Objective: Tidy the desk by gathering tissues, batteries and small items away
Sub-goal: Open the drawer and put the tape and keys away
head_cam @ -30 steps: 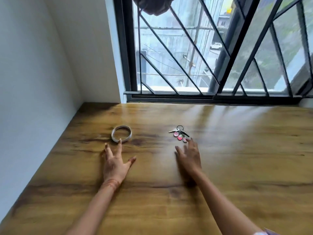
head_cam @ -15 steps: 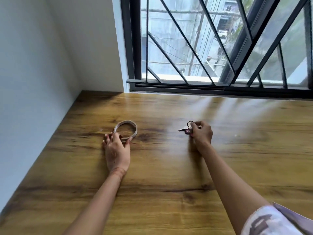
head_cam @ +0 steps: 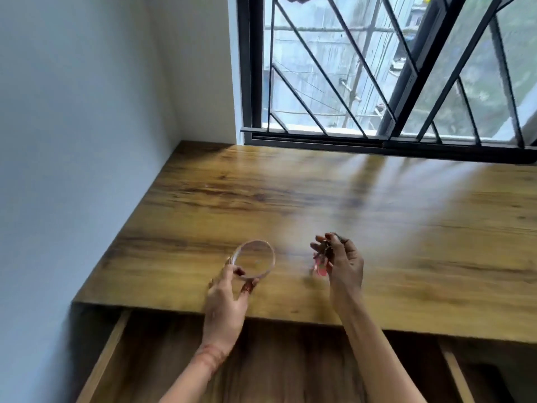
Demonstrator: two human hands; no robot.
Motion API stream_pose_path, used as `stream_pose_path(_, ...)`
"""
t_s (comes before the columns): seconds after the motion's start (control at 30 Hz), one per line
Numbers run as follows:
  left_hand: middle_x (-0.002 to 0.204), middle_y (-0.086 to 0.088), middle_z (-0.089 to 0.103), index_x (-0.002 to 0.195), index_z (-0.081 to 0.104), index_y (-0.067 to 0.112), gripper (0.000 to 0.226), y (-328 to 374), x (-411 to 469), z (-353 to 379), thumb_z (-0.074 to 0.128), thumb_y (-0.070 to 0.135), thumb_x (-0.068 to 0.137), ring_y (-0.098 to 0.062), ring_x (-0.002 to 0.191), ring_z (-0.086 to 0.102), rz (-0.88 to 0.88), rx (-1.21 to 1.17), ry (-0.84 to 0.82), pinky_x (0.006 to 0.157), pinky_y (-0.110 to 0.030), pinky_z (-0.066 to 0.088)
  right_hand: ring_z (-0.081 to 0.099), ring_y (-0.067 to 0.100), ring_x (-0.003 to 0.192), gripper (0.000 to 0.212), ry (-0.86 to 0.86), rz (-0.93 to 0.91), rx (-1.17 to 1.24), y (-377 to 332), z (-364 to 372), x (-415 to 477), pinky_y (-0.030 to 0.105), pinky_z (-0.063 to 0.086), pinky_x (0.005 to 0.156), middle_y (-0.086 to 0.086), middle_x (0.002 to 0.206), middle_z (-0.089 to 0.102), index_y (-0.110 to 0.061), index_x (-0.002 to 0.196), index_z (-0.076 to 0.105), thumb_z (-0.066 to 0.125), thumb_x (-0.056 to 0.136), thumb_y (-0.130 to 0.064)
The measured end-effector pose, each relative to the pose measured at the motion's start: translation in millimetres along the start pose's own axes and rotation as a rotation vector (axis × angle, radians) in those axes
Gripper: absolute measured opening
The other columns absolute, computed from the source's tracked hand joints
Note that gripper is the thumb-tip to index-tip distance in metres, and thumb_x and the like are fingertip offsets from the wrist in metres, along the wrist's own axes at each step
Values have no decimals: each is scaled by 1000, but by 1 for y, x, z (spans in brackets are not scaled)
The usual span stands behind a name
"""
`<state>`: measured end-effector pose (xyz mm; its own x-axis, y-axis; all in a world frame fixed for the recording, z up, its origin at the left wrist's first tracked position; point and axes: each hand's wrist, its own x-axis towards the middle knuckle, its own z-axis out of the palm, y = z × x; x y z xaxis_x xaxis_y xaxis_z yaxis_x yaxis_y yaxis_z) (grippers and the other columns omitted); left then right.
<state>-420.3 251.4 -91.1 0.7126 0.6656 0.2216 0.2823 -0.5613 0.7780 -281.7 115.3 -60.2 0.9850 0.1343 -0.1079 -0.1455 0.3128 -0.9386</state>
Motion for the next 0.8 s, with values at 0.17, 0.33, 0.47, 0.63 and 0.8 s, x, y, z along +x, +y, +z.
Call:
stream_pose_path(0.17, 114, -6, 67, 90, 62, 9, 29, -20, -107, -17, 79, 14, 67, -21, 110, 61, 7, 67, -33, 108, -43, 26, 66, 18, 64, 15, -201, 186, -45, 11, -13, -120, 34, 53, 53, 7, 86, 72, -15, 102, 60, 46, 95, -15)
stream_pose_path(0.33, 95, -8, 70, 91, 62, 9, 30, -49, -162, -44, 79, 17, 68, -27, 95, 65, -154, 265, -13, 99, -49, 41, 66, 23, 76, 17, -239, 409, -242, 62, -31, -188, 32, 52, 52, 10, 95, 63, -19, 105, 55, 42, 96, -11)
stream_pose_path(0.47, 114, -8, 64, 118, 54, 13, 39, -58, -169, -62, 67, 21, 81, -23, 112, 55, -325, 428, -135, 99, -43, 44, 58, 19, 67, 27, -319, 541, -506, 98, -37, -212, 27, 47, 42, 7, 80, 57, -16, 123, 45, 42, 97, -15)
stream_pose_path(0.63, 112, -1, 67, 118, 55, 18, 37, -73, -165, -63, 64, 30, 84, -19, 117, 53, -354, 557, -231, 109, -43, 34, 59, 14, 73, 43, -331, 607, -673, 112, -31, -216, 21, 50, 51, 3, 94, 60, -15, 136, 38, 47, 95, -27)
stream_pose_path(0.8, 117, -3, 65, 119, 56, 18, 37, -77, -165, -61, 62, 31, 86, -22, 121, 50, -403, 632, -316, 110, -43, 31, 57, 12, 65, 36, -340, 563, -806, 106, -22, -210, 19, 45, 49, -1, 88, 61, -16, 127, 47, 49, 93, -26)
